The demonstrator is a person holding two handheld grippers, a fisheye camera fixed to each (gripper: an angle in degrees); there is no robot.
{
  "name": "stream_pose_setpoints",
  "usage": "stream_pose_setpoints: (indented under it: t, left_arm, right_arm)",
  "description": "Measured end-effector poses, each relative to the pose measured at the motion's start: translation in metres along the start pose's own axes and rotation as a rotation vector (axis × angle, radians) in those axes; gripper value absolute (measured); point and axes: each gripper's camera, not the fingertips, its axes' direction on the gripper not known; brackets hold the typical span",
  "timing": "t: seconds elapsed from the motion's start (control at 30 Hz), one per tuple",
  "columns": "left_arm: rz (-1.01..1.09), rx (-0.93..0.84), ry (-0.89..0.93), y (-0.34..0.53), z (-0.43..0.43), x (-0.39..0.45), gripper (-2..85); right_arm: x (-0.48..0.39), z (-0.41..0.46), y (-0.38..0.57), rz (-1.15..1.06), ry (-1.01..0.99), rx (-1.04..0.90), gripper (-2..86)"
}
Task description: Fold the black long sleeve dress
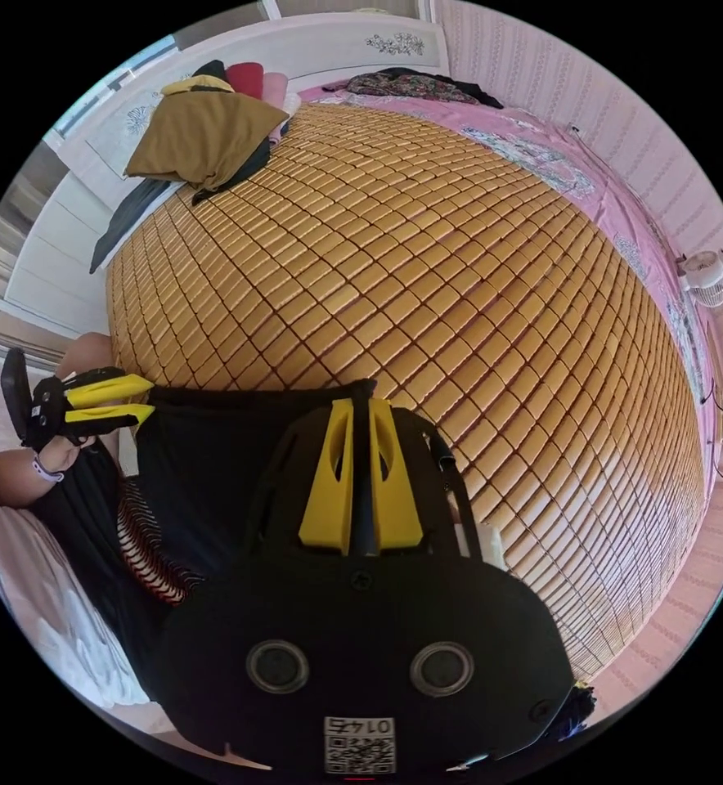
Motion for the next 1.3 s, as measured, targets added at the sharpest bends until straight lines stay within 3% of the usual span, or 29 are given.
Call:
stream_pose_setpoints:
  t: [0.17,0.3,0.4,0.57,0.73,0.9,1.13,1.23,1.3]
  left_arm:
    - [-0.001,0.022,-0.006,0.014,0.003,0.011,9.1]
    - [0.124,0.027,0.017,0.027,0.003,0.037,0.2]
    - [0.204,0.037,0.01,0.036,-0.013,0.056,-0.8]
    - [0.388,0.173,0.157,0.056,-0.09,0.083,-1.0]
    - [0.736,0.268,0.277,0.058,-0.169,0.149,-1.0]
    - [0.904,0.309,0.497,0.026,-0.194,0.223,-1.0]
    - [1.09,0.307,0.832,-0.063,-0.184,0.393,-0.5]
    - [0.94,0.221,0.904,-0.128,-0.145,0.466,1.3]
    - [0.808,0.101,0.91,-0.165,-0.106,0.498,4.3]
  right_arm:
    - [-0.014,-0.053,0.069,0.017,-0.031,0.189,0.6]
    - [-0.037,-0.086,0.135,-0.001,-0.028,0.274,0.2]
    - [-0.049,-0.102,0.182,0.019,-0.001,0.316,0.1]
    - [-0.052,-0.128,0.284,0.197,0.006,0.443,0.0]
    - [-0.063,-0.166,0.413,0.394,0.029,0.677,0.1]
    - [-0.075,-0.214,0.547,0.535,0.176,0.835,0.4]
    - [-0.047,-0.31,0.659,0.656,0.505,0.72,1.5]
    - [0.023,-0.358,0.678,0.732,0.557,0.6,3.5]
    - [0.111,-0.368,0.687,0.941,0.566,0.482,8.8]
